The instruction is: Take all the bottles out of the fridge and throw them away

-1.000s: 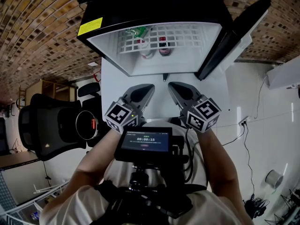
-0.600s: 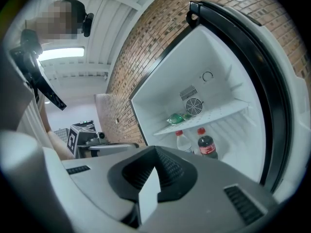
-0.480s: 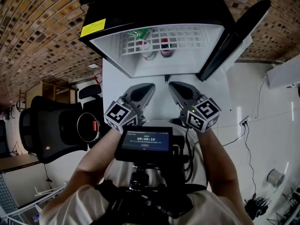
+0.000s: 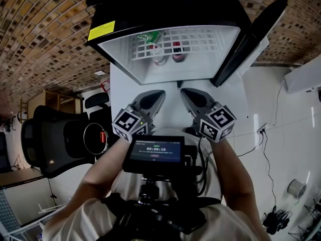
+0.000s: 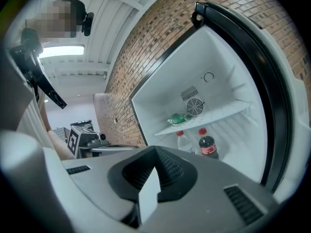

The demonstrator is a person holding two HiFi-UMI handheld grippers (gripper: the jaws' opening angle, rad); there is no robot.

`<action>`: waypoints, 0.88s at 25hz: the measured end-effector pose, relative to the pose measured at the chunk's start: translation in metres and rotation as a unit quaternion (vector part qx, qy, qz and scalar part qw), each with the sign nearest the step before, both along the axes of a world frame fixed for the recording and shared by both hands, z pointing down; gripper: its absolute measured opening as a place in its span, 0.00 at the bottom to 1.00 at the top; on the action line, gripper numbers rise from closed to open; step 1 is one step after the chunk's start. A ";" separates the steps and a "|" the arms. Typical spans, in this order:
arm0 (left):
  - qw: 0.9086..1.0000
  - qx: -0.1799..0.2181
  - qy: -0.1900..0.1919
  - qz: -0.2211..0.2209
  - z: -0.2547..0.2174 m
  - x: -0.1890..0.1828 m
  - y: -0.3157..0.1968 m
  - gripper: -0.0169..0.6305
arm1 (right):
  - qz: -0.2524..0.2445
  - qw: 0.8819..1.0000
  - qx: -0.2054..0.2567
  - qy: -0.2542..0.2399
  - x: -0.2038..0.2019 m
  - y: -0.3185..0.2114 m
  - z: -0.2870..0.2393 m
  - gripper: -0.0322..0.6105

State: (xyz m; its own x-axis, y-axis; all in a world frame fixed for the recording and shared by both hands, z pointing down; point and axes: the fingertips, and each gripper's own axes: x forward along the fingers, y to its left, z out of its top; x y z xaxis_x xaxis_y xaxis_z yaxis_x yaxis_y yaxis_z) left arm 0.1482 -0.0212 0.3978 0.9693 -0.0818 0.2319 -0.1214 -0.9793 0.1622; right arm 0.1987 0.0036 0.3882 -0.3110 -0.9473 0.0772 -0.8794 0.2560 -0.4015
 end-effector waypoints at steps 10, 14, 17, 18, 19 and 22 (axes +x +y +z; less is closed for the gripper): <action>0.999 -0.015 -0.030 -0.014 0.017 -0.005 -0.006 0.03 | 0.001 1.000 -0.002 0.004 -0.001 -0.002 0.005 0.05; 0.999 -0.019 -0.039 -0.018 0.026 -0.001 -0.007 0.03 | 0.006 1.000 -0.009 0.000 0.004 0.001 0.009 0.05; 0.999 -0.016 -0.047 -0.021 0.039 0.003 -0.010 0.03 | 0.005 1.000 -0.014 -0.003 0.007 0.004 0.014 0.05; 0.998 -0.015 -0.050 -0.023 0.043 0.004 -0.011 0.03 | 0.005 1.000 -0.016 -0.002 0.008 0.005 0.016 0.05; 0.998 -0.015 -0.052 -0.026 0.046 0.006 -0.011 0.03 | 0.005 1.000 -0.019 -0.002 0.010 0.006 0.018 0.05; 0.997 -0.014 -0.057 -0.041 0.053 0.014 -0.014 0.06 | 0.008 1.000 -0.025 -0.008 0.017 0.010 0.022 0.05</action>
State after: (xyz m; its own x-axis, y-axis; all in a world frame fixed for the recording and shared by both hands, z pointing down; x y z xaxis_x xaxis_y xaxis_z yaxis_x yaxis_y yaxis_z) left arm 0.1625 -0.0356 0.4511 0.9265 -0.1518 0.3444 -0.2207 -0.9603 0.1704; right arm 0.2161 0.0138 0.4100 -0.2982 -0.9469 0.1200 -0.8766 0.2219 -0.4269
